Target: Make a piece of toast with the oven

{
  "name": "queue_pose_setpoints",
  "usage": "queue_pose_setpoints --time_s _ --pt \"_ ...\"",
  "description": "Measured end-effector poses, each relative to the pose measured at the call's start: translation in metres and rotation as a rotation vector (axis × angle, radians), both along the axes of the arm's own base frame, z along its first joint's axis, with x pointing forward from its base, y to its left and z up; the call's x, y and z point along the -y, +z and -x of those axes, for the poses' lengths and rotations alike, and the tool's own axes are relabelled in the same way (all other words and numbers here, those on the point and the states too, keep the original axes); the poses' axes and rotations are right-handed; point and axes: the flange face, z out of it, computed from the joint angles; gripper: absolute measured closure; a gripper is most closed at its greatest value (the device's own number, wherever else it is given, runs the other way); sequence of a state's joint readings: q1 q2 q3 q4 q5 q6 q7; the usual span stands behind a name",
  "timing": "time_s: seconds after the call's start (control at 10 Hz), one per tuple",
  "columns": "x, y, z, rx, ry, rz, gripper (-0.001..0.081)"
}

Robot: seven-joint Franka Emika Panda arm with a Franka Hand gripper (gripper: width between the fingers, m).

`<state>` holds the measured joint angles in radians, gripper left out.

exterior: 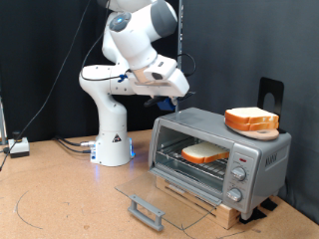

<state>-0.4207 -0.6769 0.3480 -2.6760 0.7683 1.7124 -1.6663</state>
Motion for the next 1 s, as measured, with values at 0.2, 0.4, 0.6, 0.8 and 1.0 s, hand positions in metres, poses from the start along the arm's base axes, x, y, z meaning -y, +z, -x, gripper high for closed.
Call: queue_pose_setpoints --time_s 0.2,0.4,0.6,0.8,1.0 --pt "-0.023 0.004 0.009 -0.009 0.005 0.012 0.0411" --pt "-0.049 0.005 0.02 -0.028 -0.007 0.047 0.0411" --pt "-0.077 0.003 0.032 -0.045 -0.017 0.077 0.0411" --pt "-0.105 -0.003 0.045 -0.053 -0.023 0.085 0.0411" --pt "-0.125 -0.008 0.056 -0.034 -0.037 0.09 0.0411"
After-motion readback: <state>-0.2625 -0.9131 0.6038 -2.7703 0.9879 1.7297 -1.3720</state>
